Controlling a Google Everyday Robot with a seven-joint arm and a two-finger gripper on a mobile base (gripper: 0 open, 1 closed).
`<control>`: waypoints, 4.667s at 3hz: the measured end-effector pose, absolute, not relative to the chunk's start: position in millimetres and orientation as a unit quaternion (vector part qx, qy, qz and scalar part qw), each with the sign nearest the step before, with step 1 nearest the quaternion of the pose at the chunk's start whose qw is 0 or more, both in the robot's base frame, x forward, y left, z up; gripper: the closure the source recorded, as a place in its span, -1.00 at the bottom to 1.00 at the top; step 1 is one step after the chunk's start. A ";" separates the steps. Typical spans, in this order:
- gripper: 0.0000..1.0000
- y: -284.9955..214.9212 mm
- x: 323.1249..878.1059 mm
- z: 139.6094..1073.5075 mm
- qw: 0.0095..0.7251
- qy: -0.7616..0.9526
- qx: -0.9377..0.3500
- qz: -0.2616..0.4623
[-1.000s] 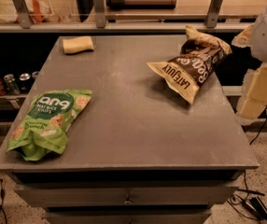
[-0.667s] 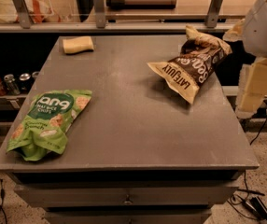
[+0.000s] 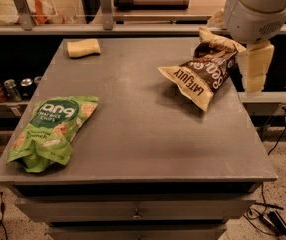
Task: Move brown chip bag near green rice chip bag
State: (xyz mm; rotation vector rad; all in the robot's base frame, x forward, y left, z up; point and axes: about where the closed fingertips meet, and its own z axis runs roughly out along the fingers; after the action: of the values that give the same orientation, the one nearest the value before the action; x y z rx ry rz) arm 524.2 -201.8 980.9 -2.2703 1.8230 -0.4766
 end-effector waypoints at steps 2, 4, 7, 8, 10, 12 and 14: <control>-1.00 -210.5 588.3 960.9 0.047 0.526 -0.808 -0.261; -1.00 -218.5 627.1 918.1 0.003 0.501 -0.827 -0.253; -0.20 -235.2 650.9 885.6 -0.018 0.515 -0.827 -0.226; 0.25 -239.0 652.1 893.5 -0.014 0.519 -0.823 -0.229; 1.00 -241.1 651.0 919.6 0.006 0.529 -0.817 -0.230; 1.00 -233.6 644.8 970.6 0.057 0.537 -0.816 -0.206; 1.00 -205.4 629.9 1025.4 0.104 0.523 -0.824 -0.190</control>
Offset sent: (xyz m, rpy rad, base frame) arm 0.1041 -0.0166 -0.0342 -0.3529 -0.1331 0.2119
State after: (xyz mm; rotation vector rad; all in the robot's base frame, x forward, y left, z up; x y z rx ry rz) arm 629.9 -205.4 1025.4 -2.4305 1.5422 -0.5611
